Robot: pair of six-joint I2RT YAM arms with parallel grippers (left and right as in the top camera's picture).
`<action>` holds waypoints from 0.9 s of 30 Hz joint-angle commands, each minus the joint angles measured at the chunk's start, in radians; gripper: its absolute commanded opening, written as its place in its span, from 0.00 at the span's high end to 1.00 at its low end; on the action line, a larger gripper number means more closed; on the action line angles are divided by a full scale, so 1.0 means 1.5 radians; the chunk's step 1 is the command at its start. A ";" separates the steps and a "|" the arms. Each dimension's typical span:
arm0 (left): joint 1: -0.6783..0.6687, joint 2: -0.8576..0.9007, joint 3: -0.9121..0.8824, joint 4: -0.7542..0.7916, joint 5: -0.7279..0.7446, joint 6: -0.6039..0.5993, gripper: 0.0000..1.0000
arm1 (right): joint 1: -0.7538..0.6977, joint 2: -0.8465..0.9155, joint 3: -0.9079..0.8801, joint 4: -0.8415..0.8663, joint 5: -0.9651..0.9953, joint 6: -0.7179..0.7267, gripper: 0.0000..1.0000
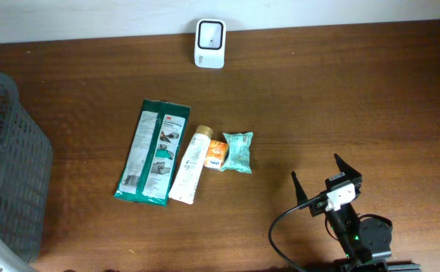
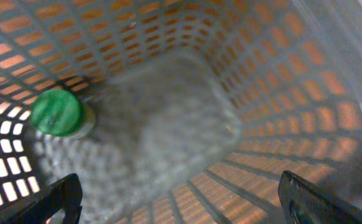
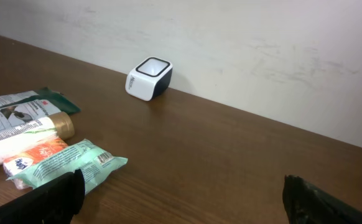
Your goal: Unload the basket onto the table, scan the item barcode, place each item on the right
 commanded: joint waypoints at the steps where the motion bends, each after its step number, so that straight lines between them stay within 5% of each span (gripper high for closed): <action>1: 0.072 0.028 -0.067 0.019 -0.033 -0.037 0.02 | 0.004 -0.004 -0.004 -0.003 0.001 0.003 0.02; 9: 0.179 0.042 -0.227 0.129 -0.072 -0.039 0.02 | 0.004 -0.004 -0.004 -0.003 0.001 0.003 0.02; 27: 0.236 0.239 -0.232 0.256 -0.124 0.042 0.09 | 0.004 -0.004 -0.004 -0.003 0.001 0.003 0.02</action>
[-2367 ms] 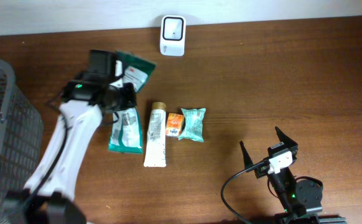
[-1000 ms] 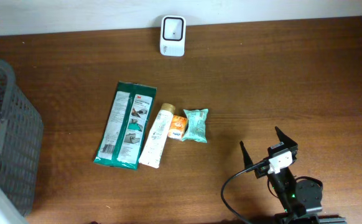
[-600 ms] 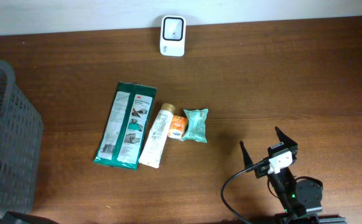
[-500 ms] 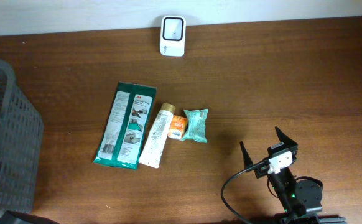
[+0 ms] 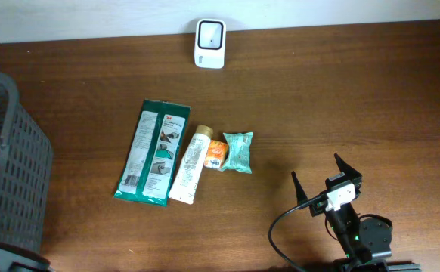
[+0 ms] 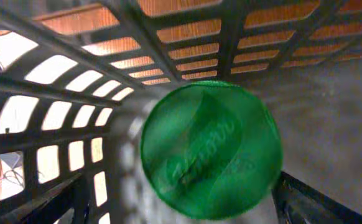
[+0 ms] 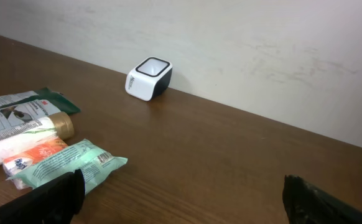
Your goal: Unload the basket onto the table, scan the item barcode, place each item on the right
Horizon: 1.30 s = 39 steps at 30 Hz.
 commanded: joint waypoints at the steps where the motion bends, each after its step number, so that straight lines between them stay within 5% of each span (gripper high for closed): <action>1: 0.007 0.055 -0.004 0.021 -0.008 0.010 0.09 | 0.004 -0.004 -0.004 -0.003 0.001 0.003 0.02; 4: 0.007 0.064 -0.004 0.053 -0.006 0.010 0.13 | 0.004 -0.004 -0.004 -0.003 0.001 0.003 0.02; 6: 0.007 0.064 -0.004 0.062 -0.001 0.010 0.36 | 0.004 -0.004 -0.004 -0.003 0.001 0.003 0.02; 8: 0.007 0.064 -0.004 0.068 -0.001 0.010 0.46 | 0.004 -0.004 -0.004 -0.003 0.001 0.003 0.02; 11: 0.007 0.055 0.005 0.046 0.029 0.010 0.48 | 0.004 -0.004 -0.004 -0.003 0.001 0.003 0.01; 18: -0.044 -0.215 0.057 0.069 0.327 -0.014 0.58 | 0.004 -0.004 -0.004 -0.003 0.001 0.003 0.02; 22: -0.182 -0.363 0.057 0.126 0.366 -0.046 0.56 | 0.004 -0.004 -0.004 -0.003 0.001 0.003 0.02; 27: -0.497 -0.462 0.057 0.124 0.366 -0.046 0.54 | 0.004 -0.004 -0.004 -0.003 0.001 0.003 0.02; 33: -0.831 -0.241 0.057 0.086 0.360 -0.043 0.54 | 0.004 -0.004 -0.004 -0.003 0.001 0.003 0.02; 39: -1.049 0.014 0.057 0.225 0.300 -0.038 0.52 | 0.004 -0.004 -0.004 -0.003 0.001 0.003 0.01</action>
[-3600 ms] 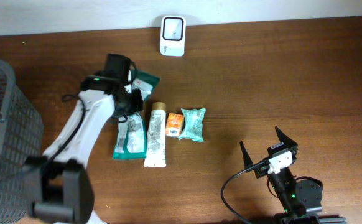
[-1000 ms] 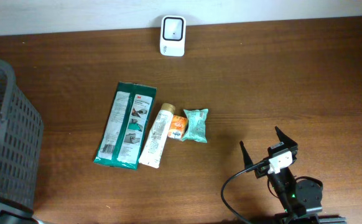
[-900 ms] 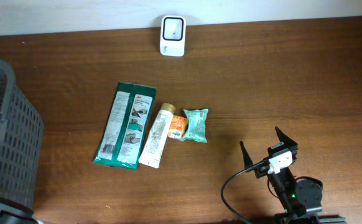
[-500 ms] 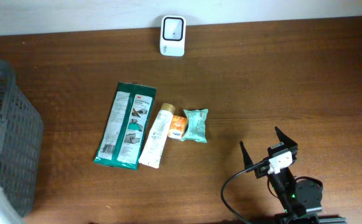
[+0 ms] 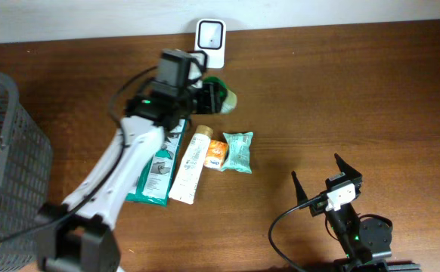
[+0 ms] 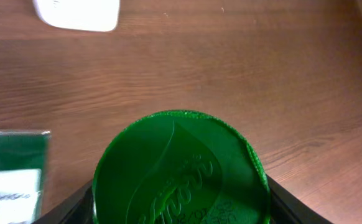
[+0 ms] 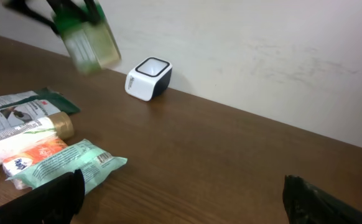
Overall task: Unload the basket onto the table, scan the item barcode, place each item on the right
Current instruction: 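Carry the green-capped jar with the left gripper and set it right of the packets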
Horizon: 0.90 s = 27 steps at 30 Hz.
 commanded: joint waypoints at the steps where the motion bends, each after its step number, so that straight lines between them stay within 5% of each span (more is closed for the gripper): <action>1: -0.087 0.062 0.010 0.066 -0.082 0.002 0.51 | 0.004 -0.004 -0.004 -0.003 0.001 0.002 0.02; 4: -0.177 0.097 0.010 0.099 -0.179 0.064 0.52 | 0.004 -0.004 -0.004 -0.003 0.001 0.002 0.02; 14: -0.242 0.164 0.010 0.046 -0.180 0.072 0.48 | 0.004 -0.004 -0.004 -0.003 0.001 0.002 0.02; 16: -0.246 0.164 0.010 0.028 -0.180 0.072 0.38 | 0.004 -0.004 -0.004 -0.003 0.001 0.002 0.02; 18: -0.245 0.164 0.010 0.029 -0.180 0.072 0.07 | 0.004 -0.004 -0.004 -0.003 0.001 0.002 0.02; 19: -0.245 0.164 0.010 0.030 -0.180 0.072 0.02 | 0.004 -0.004 -0.004 -0.003 0.001 0.002 0.02; 27: -0.089 0.011 0.110 -0.132 -0.180 0.072 0.01 | 0.004 -0.004 -0.004 -0.003 0.001 0.002 0.02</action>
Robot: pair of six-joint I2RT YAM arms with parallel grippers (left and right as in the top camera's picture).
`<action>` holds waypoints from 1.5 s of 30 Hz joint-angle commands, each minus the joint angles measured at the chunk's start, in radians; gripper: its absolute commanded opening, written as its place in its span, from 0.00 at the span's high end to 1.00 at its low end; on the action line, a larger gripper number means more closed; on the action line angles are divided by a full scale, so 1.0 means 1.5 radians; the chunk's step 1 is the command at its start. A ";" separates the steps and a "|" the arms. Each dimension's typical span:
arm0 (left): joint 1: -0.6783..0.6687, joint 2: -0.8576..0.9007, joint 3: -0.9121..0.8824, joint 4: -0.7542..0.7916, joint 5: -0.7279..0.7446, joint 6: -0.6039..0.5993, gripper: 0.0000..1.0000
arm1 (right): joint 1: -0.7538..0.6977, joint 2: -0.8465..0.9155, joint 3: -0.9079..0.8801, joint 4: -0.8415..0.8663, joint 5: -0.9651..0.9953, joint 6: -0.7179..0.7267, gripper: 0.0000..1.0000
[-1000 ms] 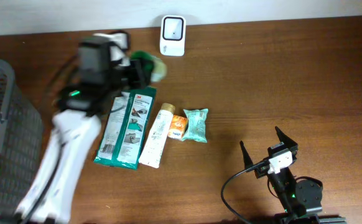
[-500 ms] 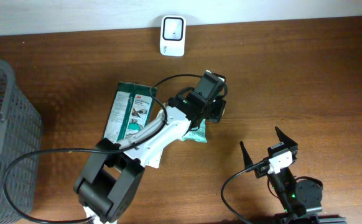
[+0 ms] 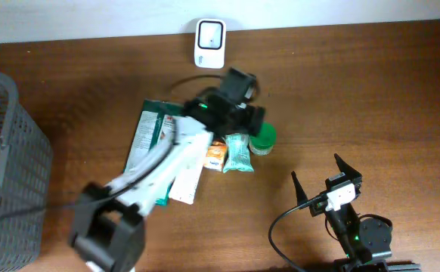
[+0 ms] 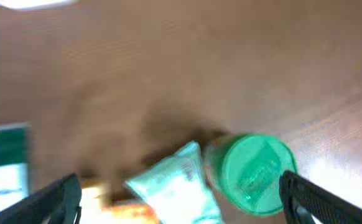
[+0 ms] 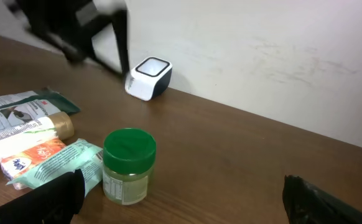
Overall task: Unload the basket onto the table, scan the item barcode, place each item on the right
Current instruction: 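Carry the green-capped jar with the left gripper and set it right of the packets, then move the right gripper down over the green-capped jar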
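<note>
A small jar with a green lid stands upright on the table, just right of the mint packet. The right wrist view shows the jar with a pale label, and the left wrist view shows its lid from above. My left gripper hovers over the jar and packet, open and holding nothing; in its own blurred view the left gripper has its fingers far apart. The white scanner sits at the back edge. My right gripper rests open at the front right.
A green flat pack, a white tube and an orange sachet lie in a row left of the mint packet. A grey mesh basket stands at the far left. A pale wall runs behind the scanner.
My left gripper held the green-lidded jar up by the scanner. Now the jar stands on the table right of the mint packet, and the gripper is open above it. The right arm has not moved.
My left gripper was open inside the basket, above the green-lidded jar. Then it was close over the jar's lid. Then it held the jar beside the scanner. Now the jar stands by the other items, let go.
</note>
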 commanded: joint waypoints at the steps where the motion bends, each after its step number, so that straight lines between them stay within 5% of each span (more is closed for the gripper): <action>1: 0.114 -0.108 0.028 -0.062 -0.004 0.015 0.01 | 0.004 -0.004 -0.004 -0.003 0.001 0.003 0.02; 7: 0.442 -0.132 0.028 -0.164 0.156 0.259 0.00 | 0.004 -0.004 -0.004 -0.003 0.001 0.003 0.02; 12: 0.545 -0.129 0.027 -0.176 0.166 0.293 0.01 | 0.004 -0.004 -0.004 -0.003 0.001 0.003 0.02; 41: 0.552 -0.129 0.027 -0.176 0.165 0.293 0.01 | 0.004 -0.004 -0.004 -0.001 -0.007 0.003 0.02; 45: 0.552 -0.129 0.027 -0.176 0.165 0.293 0.01 | 0.004 0.006 0.027 0.027 -0.150 0.083 0.02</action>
